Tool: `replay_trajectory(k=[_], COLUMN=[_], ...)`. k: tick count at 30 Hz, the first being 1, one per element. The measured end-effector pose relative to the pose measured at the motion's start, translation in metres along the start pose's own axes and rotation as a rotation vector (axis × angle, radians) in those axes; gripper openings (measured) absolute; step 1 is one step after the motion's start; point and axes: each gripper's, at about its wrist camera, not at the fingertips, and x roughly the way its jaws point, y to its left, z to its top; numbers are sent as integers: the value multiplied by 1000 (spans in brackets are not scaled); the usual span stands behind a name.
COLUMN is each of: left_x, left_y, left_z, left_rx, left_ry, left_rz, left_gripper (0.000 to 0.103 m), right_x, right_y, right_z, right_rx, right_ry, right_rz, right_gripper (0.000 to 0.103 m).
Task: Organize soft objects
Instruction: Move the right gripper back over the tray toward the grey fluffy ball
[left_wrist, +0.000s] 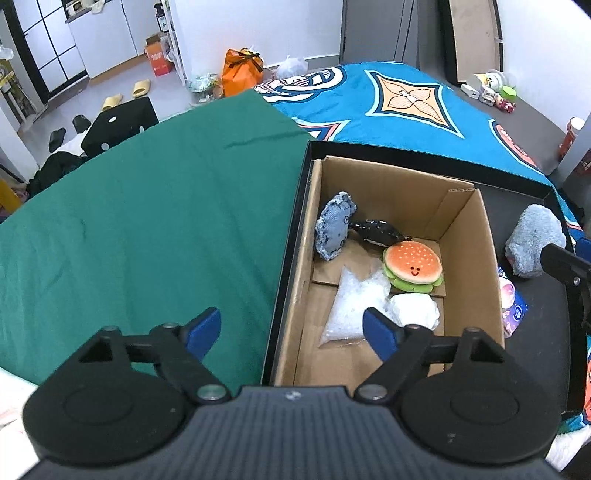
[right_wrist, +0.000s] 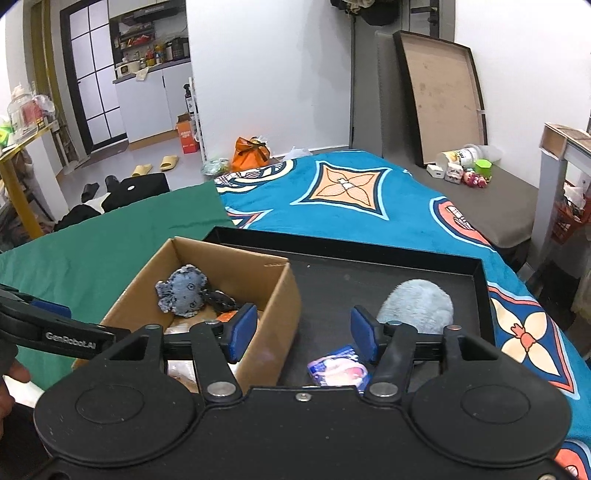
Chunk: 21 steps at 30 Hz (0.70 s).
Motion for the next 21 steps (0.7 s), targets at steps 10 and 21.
replay_trajectory(k=[10, 21], left_x=[-13, -18], left_y=[-7, -16], left_z=[0, 1], left_rx=[-8, 5], left_ry=[-58, -66], left_rz=[7, 65], left_gripper=[98, 98], right_x=[-4, 0], right_y=[-27, -58], right_z=[-5, -10], right_rx=[26, 47], right_ry=[-10, -24], right_rz=[2, 7], right_gripper=[59, 60])
